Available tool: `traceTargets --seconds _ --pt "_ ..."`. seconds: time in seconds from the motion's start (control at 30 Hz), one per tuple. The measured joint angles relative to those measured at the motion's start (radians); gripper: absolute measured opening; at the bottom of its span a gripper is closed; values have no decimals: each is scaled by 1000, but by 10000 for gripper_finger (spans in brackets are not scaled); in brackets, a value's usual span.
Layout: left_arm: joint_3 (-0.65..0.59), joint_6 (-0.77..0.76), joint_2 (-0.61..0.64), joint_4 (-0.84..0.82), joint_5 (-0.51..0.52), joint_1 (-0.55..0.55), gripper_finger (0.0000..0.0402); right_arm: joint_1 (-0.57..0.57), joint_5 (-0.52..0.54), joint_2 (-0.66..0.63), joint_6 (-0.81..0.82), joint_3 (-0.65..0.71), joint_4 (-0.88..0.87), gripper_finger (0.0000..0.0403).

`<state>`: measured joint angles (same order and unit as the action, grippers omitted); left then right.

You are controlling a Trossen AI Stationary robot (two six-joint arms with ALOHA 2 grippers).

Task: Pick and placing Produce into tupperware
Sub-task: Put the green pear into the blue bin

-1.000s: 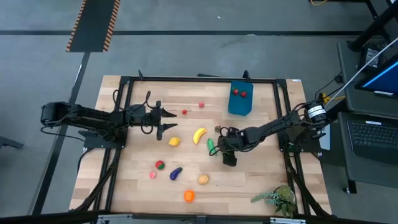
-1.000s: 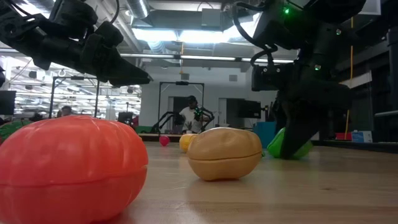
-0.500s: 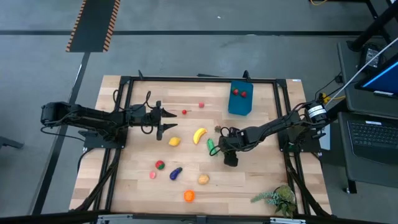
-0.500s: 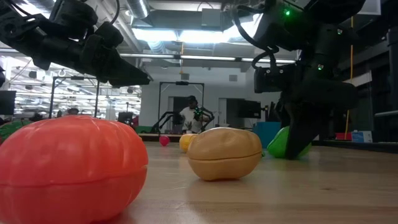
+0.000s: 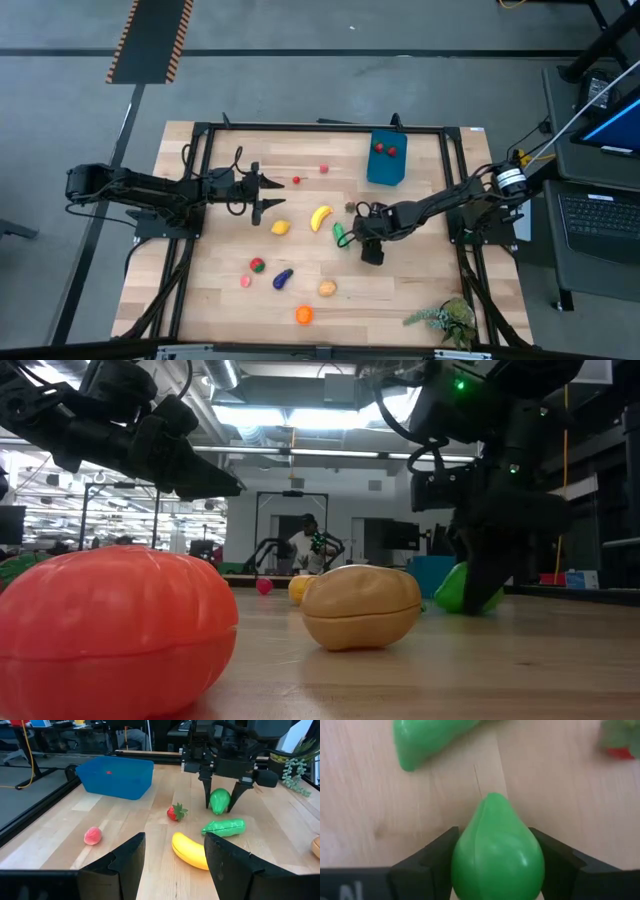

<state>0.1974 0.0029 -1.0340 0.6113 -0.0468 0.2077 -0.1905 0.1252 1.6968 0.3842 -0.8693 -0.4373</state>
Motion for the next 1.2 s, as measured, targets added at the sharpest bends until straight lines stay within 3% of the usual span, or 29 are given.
traceTargets --seconds 0.3,0.7,0.87,1.2 --pt "0 0 0 -5 0 0 196 0 32 -156 6 2 -40 209" --pt "0 -1 0 -22 0 0 196 -17 318 -494 28 45 -169 209" --pt "0 -1 0 -27 0 0 196 -41 396 -647 26 127 -116 209" --pt "0 -1 0 -29 0 0 196 -43 411 -956 -83 399 175 209"
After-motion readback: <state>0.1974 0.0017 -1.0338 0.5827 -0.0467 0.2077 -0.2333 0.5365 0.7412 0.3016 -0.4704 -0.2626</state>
